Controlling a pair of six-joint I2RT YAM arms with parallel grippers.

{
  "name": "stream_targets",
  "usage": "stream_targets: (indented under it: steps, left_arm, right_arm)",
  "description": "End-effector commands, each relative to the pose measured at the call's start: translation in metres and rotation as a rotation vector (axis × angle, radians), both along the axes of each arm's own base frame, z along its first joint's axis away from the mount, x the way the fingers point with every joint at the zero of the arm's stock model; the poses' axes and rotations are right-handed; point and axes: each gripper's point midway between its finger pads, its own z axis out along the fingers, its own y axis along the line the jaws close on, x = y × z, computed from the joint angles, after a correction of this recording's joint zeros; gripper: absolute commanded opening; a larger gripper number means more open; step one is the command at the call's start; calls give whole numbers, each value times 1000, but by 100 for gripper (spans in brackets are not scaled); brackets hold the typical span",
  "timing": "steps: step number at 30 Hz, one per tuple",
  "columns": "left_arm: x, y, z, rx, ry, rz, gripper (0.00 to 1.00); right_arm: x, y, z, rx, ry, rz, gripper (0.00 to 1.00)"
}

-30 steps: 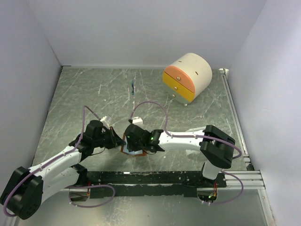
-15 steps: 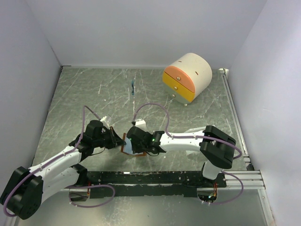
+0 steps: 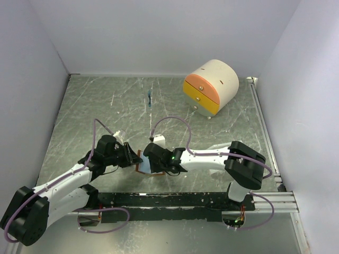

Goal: Put the credit cards into the card holder
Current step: Open the card holder at the center of the board.

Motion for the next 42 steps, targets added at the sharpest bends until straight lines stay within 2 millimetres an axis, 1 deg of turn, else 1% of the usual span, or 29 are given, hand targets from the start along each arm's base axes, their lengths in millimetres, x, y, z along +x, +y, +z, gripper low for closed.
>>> stream_targets:
  steps: [1, 5, 8, 11, 14, 17, 19, 23, 26, 30, 32, 35, 42]
  left_arm:
    - [5, -6, 10, -23, -25, -12, 35]
    - [5, -6, 7, -19, -18, -16, 36]
    - [4, -8, 5, -27, -13, -22, 33]
    - [3, -9, 5, -38, -13, -22, 27]
    - [4, -9, 7, -42, -24, -22, 18]
    - [4, -9, 6, -42, -24, -23, 14]
    - [3, -9, 5, -43, -19, -25, 15]
    - [2, -10, 2, -41, -9, -31, 27]
    - [1, -11, 1, -48, -7, -37, 30]
    - [0, -13, 0, -62, -4, -48, 31]
    - [-1, -14, 0, -69, -2, -51, 27]
    - [0, -14, -1, -71, -3, -50, 26]
    - [-1, -16, -1, -83, -5, -58, 28]
  right_arm:
    - [2, -4, -1, -6, -14, -23, 33]
    - [2, -5, -2, -7, -14, -24, 33]
    - [1, -6, -4, -8, -11, -23, 33]
    - [0, -6, -5, -9, -10, -25, 33]
    - [0, -8, -7, -11, -8, -26, 32]
    - [-1, -8, -8, -13, -5, -25, 32]
    - [-1, -8, -8, -11, -7, -24, 32]
    - [-1, -8, -7, -6, -8, -24, 32]
    - [-1, -7, -8, -6, -7, -22, 32]
    - [-1, -8, -8, -7, -7, -22, 32]
    - [-1, -8, -8, -8, -7, -22, 32]
    - [-1, -9, -8, -6, -8, -23, 32]
    - [-2, -10, -9, -8, -6, -24, 31]
